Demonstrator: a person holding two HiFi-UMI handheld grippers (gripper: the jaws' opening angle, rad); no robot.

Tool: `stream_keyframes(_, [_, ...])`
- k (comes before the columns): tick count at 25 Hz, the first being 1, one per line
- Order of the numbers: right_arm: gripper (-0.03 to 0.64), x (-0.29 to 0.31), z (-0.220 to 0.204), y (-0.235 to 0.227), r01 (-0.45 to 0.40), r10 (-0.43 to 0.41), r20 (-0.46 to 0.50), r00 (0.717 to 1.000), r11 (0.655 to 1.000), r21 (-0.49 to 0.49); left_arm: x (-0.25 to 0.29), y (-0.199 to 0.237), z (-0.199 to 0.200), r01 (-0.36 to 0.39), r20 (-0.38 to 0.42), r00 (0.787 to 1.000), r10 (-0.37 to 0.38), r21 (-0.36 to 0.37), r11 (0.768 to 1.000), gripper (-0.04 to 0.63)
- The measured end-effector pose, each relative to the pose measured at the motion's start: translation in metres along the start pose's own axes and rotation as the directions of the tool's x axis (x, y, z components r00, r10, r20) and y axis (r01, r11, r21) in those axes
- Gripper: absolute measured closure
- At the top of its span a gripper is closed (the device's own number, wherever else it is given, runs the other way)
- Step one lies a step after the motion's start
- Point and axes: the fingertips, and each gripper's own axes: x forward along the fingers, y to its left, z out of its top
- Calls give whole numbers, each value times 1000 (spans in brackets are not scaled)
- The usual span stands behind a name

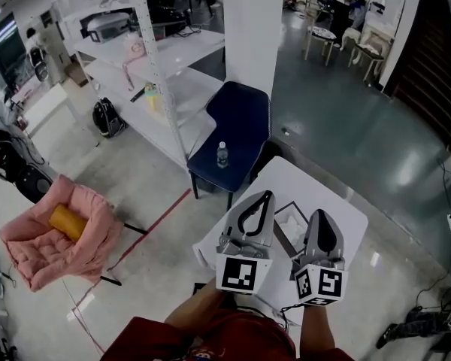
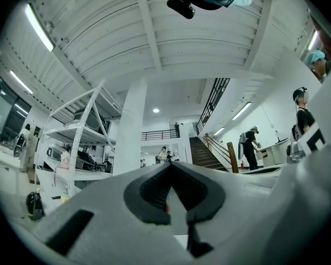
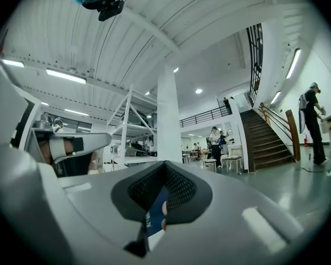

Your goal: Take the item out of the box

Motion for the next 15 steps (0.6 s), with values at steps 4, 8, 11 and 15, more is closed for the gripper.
stream_keyframes(4, [615,25,1,8,31,-31,4,1000,1000,-6,14,22,-5,30,4,1000,-30,-14,999,592])
stream_keyframes(8, [615,45,-8,22,59,-59,7,998,998,-9,20,44,-18,58,10,998,-57,-28,998,592])
stream_keyframes(11, [615,58,-10,26,78,-78,3,997,997,-11,29,56,-22,69,17,998,-68,-52,996,592])
stream_keyframes(15, [615,67,-6,24,111,-111,0,994,994,-12,40,60,-23,109,9,994,-108,-46,993,592])
